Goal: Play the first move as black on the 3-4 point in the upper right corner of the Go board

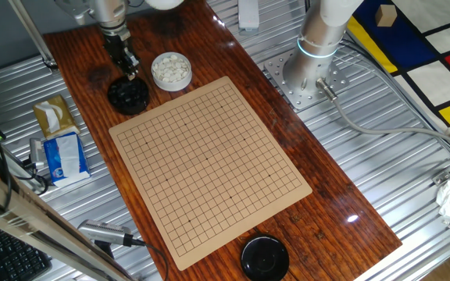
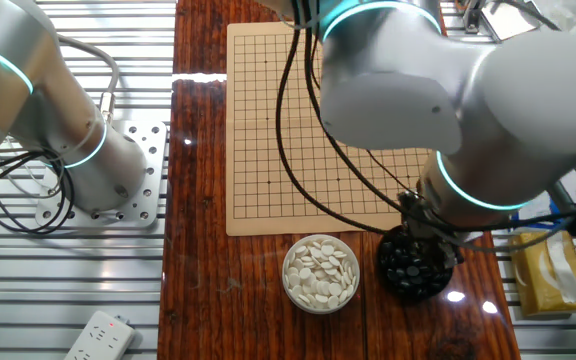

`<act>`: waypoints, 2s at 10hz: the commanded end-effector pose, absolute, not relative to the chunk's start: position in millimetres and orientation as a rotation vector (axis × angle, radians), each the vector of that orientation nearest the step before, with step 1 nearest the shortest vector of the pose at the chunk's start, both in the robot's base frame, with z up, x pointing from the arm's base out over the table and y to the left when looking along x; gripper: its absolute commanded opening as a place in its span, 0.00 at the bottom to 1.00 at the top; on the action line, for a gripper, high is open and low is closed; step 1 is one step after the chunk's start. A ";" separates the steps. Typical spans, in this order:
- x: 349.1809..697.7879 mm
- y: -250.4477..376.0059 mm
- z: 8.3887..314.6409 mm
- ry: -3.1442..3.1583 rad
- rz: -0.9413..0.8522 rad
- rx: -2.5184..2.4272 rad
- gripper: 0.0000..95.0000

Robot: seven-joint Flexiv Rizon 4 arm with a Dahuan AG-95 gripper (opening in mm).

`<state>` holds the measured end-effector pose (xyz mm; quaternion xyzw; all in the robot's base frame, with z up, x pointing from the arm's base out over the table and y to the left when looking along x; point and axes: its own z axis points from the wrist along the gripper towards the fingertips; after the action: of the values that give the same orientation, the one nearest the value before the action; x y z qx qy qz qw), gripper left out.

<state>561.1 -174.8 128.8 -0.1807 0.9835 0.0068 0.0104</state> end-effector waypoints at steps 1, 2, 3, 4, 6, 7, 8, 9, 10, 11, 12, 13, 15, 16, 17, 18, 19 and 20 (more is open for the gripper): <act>566.2 -176.9 125.6 3.069 0.015 -0.570 0.20; 568.8 -178.5 122.0 3.069 0.014 -0.569 0.20; 570.7 -180.0 117.4 3.066 0.017 -0.571 0.20; 572.0 -181.7 113.4 3.064 0.020 -0.574 0.20; 573.7 -184.1 106.4 3.060 0.027 -0.592 0.20; 574.1 -184.9 103.1 3.058 0.029 -0.597 0.20; 574.0 -186.3 99.2 3.056 0.030 -0.606 0.20; 573.9 -187.8 96.5 3.054 0.031 -0.618 0.20; 573.7 -188.8 93.2 3.052 0.034 -0.625 0.20; 573.8 -189.2 88.3 3.052 0.047 -0.626 0.20; 573.9 -189.0 83.8 3.050 0.049 -0.625 0.20; 573.9 -188.8 79.4 3.048 0.062 -0.630 0.20; 573.7 -188.4 74.8 3.045 0.100 -0.637 0.20; 573.6 -188.3 74.0 3.045 0.102 -0.643 0.20; 573.5 -188.2 73.6 3.045 0.099 -0.643 0.20; 573.5 -188.2 73.0 3.043 0.100 -0.645 0.20; 573.5 -188.1 72.5 3.042 0.096 -0.650 0.20; 573.5 -188.0 71.4 3.043 0.088 -0.650 0.20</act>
<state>572.6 -188.0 70.7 -0.2082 0.9776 0.0275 0.0127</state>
